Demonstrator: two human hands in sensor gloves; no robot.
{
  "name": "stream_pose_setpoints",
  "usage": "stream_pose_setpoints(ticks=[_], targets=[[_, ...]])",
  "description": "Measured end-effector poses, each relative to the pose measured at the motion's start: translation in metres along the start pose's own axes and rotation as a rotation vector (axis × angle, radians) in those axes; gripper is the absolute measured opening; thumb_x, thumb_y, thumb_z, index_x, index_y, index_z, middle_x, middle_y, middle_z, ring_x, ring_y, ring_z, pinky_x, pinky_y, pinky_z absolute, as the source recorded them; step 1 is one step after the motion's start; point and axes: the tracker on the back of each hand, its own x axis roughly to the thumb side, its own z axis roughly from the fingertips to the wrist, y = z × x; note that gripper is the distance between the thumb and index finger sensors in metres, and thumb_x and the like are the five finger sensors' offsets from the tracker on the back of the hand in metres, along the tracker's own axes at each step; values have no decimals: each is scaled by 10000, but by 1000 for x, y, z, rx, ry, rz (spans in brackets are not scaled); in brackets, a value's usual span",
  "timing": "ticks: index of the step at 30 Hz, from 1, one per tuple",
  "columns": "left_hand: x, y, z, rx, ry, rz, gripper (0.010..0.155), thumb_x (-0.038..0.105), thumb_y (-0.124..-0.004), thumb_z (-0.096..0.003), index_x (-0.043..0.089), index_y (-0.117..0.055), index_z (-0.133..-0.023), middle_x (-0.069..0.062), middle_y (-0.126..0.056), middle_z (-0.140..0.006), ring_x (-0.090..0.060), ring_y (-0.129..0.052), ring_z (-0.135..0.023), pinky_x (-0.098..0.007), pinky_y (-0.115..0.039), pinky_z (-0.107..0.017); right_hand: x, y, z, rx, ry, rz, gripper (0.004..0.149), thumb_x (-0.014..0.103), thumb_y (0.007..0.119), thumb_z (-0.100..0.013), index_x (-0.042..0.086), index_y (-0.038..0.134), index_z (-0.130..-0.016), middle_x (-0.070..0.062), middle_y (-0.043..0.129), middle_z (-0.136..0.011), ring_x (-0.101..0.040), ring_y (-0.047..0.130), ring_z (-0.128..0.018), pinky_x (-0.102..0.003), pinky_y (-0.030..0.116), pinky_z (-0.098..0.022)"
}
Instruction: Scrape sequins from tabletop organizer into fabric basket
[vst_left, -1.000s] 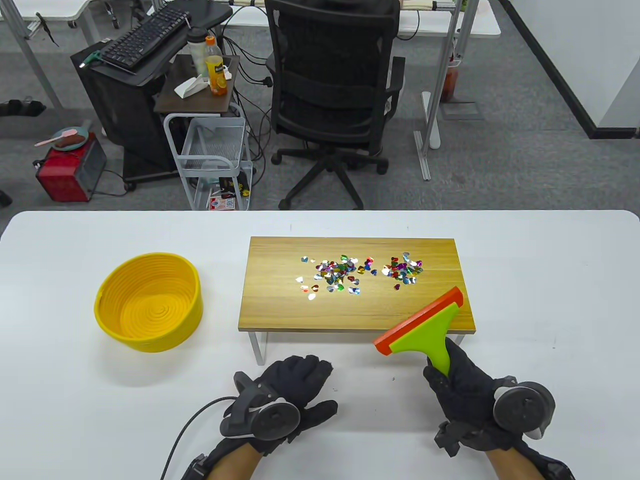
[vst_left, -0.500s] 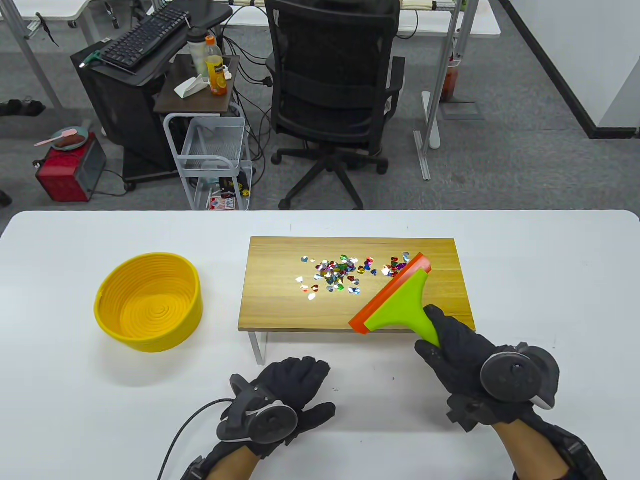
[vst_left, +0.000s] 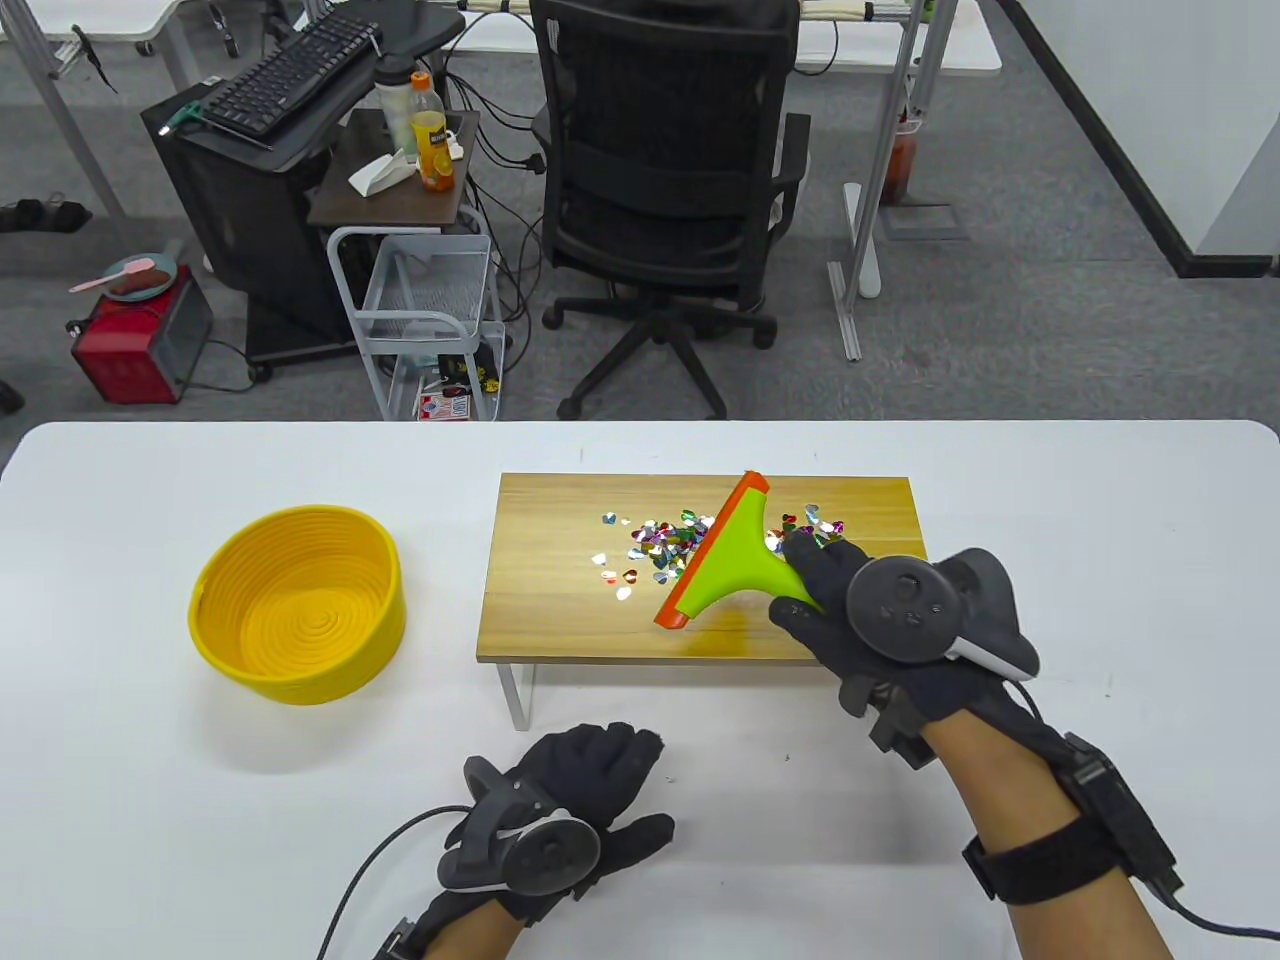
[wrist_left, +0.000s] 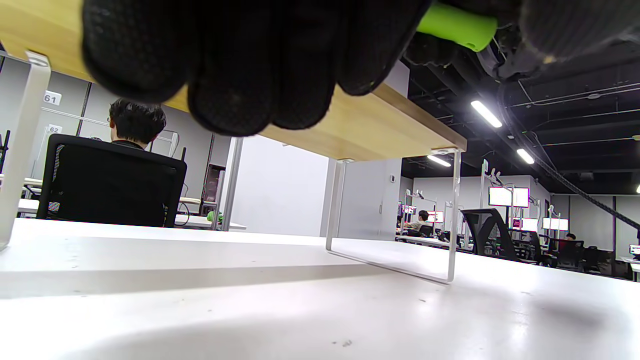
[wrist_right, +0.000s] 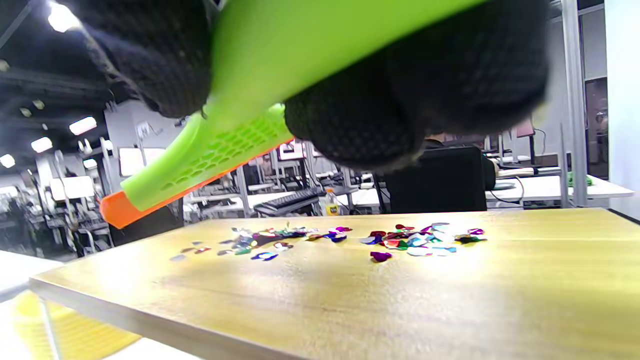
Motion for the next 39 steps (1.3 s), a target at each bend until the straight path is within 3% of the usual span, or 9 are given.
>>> stream_pose_setpoints(ticks=[10, 19, 28, 39], targets=[[-4, 1, 0, 0, 11, -2, 780, 736, -680, -389, 171, -737, -924, -156, -889, -889, -399, -942, -668, -585, -844, -458, 17, 18, -54, 129, 16, 113, 606, 407, 816, -551, 63, 680, -1031, -180, 911, -844, -372, 1027, -527, -455, 896, -360], [-5, 1, 0, 0, 12, -4, 778, 736, -679, -391, 172, -738, -923, -155, -890, -888, -397, -943, -667, -587, -844, -455, 14, 32, -70, 227, 32, 92, 589, 370, 726, -571, 61, 625, -1062, -189, 877, -888, -390, 1000, -575, -482, 873, -407], [-7, 1, 1, -2, 16, -10, 778, 735, -679, -391, 170, -740, -922, -157, -892, -887, -400, -944, -663, -588, -844, -455, 5, 36, -65, 270, 54, 140, 585, 346, 663, -569, 73, 591, -1081, -188, 856, -911, -397, 983, -598, -506, 856, -441], [-7, 0, 0, -21, 25, -16, 775, 733, -678, -393, 170, -742, -921, -155, -893, -886, -398, -945, -662, -586, -845, -455, -26, 21, -33, 277, 108, 167, 589, 335, 658, -553, 83, 595, -1082, -180, 851, -922, -408, 971, -625, -531, 840, -474]])
